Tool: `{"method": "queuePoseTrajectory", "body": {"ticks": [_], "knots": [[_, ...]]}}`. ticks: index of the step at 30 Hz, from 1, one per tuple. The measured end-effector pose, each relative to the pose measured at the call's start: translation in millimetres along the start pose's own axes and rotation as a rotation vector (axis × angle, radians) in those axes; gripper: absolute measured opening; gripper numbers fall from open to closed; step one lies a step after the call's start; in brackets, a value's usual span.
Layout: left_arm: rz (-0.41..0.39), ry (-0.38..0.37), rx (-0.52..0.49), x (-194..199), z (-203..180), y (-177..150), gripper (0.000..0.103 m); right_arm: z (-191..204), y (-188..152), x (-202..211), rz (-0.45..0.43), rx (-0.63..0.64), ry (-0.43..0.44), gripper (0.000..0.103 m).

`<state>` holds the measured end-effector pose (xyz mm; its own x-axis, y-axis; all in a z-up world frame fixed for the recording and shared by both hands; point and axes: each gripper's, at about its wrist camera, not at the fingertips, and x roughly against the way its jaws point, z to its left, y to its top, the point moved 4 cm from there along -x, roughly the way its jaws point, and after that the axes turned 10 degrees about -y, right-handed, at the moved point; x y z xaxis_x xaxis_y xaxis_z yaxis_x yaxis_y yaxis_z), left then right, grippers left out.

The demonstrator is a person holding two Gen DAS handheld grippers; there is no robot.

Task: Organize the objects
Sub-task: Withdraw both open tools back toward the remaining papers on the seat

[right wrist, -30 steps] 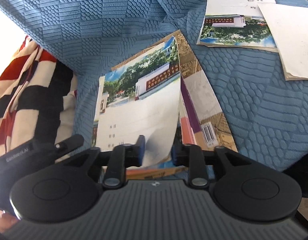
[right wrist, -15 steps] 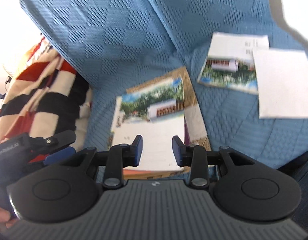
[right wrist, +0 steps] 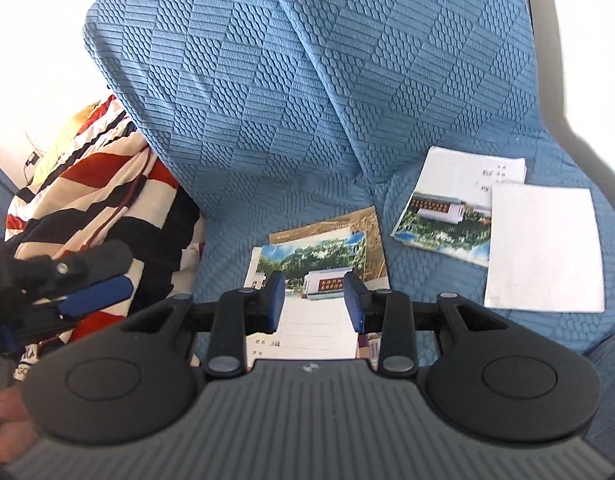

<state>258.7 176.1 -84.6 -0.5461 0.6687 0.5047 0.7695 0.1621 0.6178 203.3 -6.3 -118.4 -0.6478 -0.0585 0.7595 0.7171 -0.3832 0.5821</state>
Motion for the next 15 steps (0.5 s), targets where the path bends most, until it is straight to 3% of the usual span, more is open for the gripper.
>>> {"method": "queuePoseTrajectory", "body": {"ticks": [7,15], "knots": [[-0.053,-0.052,-0.028,13,-26,1,0.071,-9,13,23,-0.037,0.023,0.0,0.037],[-0.048,-0.031,-0.111,16,-48,-23,0.087,-23,5,54,-0.095,0.05,-0.026,0.037]]}}
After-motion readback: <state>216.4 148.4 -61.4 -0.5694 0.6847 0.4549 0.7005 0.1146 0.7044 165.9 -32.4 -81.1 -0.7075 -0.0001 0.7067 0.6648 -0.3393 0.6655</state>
